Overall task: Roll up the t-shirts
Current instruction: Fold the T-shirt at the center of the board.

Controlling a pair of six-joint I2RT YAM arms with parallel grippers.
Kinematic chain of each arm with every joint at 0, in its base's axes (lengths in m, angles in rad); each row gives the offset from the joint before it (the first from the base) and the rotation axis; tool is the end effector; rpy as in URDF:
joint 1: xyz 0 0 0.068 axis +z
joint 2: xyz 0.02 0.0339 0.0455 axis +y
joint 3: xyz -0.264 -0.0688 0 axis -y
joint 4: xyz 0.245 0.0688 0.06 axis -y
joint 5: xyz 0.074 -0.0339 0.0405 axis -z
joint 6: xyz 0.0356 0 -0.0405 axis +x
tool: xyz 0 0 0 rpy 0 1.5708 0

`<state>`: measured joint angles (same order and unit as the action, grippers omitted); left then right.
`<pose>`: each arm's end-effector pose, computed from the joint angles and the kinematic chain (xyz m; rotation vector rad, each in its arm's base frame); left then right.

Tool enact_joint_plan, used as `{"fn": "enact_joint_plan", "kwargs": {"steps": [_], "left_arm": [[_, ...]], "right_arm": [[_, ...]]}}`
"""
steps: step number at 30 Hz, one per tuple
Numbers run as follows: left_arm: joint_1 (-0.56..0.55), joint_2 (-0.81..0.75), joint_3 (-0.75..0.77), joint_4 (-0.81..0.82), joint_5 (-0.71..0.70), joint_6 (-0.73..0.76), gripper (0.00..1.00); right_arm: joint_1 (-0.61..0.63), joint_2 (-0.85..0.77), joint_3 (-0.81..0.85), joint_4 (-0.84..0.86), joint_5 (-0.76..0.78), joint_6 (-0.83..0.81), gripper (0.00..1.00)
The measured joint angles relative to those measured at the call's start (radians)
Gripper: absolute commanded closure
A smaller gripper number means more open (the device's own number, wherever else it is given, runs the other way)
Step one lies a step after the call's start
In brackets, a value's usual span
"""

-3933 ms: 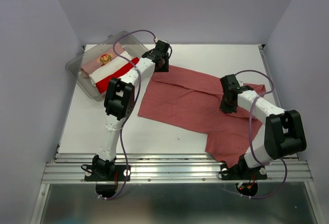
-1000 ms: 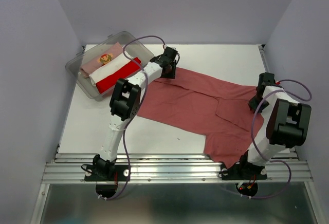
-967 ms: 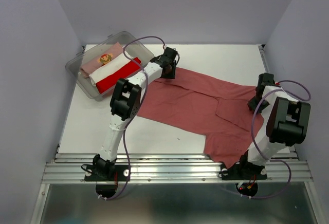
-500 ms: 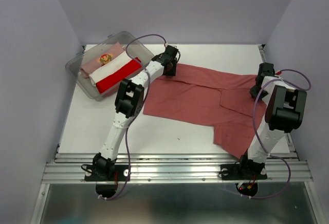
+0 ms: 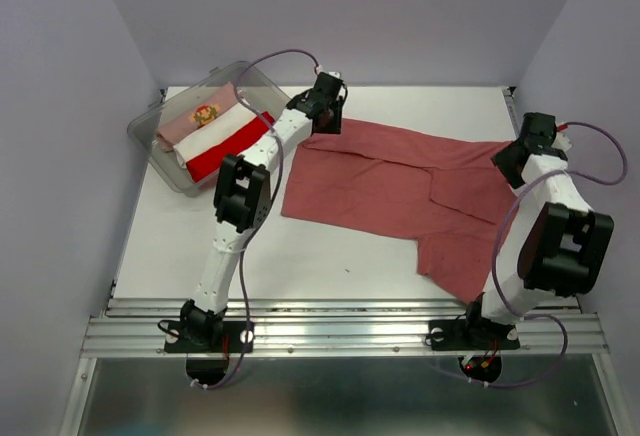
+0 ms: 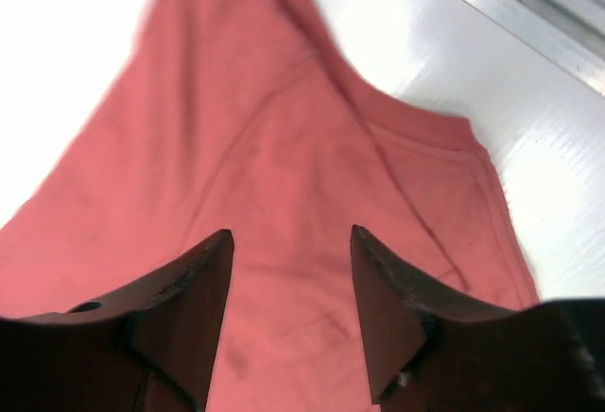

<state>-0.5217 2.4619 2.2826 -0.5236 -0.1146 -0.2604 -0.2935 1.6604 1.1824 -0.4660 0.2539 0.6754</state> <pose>0.4880 -0.2758 0.2241 0.2373 2.2716 -0.2822 0.3347 -0.1105 0.2292 1.2440 2.1437 -0.1580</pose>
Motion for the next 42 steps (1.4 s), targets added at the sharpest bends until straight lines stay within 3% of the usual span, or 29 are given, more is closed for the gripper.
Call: {"fn": "enact_joint_plan", "kwargs": {"steps": [3, 8, 12, 17, 20, 23, 42], "left_arm": [[0.0, -0.139, -0.088, 0.018, -0.022, -0.016, 0.49], [0.0, -0.49, -0.413, 0.101, -0.06, -0.068, 0.49], [0.0, -0.697, -0.687, 0.187, -0.079, -0.118, 0.48], [0.0, -0.793, -1.025, 0.201, -0.081, -0.196, 0.41], [0.0, -0.793, -1.18, 0.212, -0.081, -0.247, 0.45], [0.0, -0.793, -1.251, 0.212, -0.082, -0.282, 0.45], [0.0, -0.804, -1.351, 0.293, -0.094, -0.418, 0.48]], "right_arm": [[0.0, -0.169, -0.042, -0.006, -0.046, -0.013, 0.34], [0.014, -0.35, -0.15, -0.028, -0.107, -0.032, 0.18], [0.046, -0.429, -0.241, -0.085, -0.14, -0.049, 0.14], [0.068, -0.509, -0.332, -0.138, -0.174, -0.066, 0.14], [0.071, -0.54, -0.369, -0.153, -0.188, -0.075, 0.14], [0.071, -0.539, -0.378, -0.157, -0.203, -0.091, 0.14], [0.071, -0.541, -0.377, -0.171, -0.21, -0.129, 0.13]]}}
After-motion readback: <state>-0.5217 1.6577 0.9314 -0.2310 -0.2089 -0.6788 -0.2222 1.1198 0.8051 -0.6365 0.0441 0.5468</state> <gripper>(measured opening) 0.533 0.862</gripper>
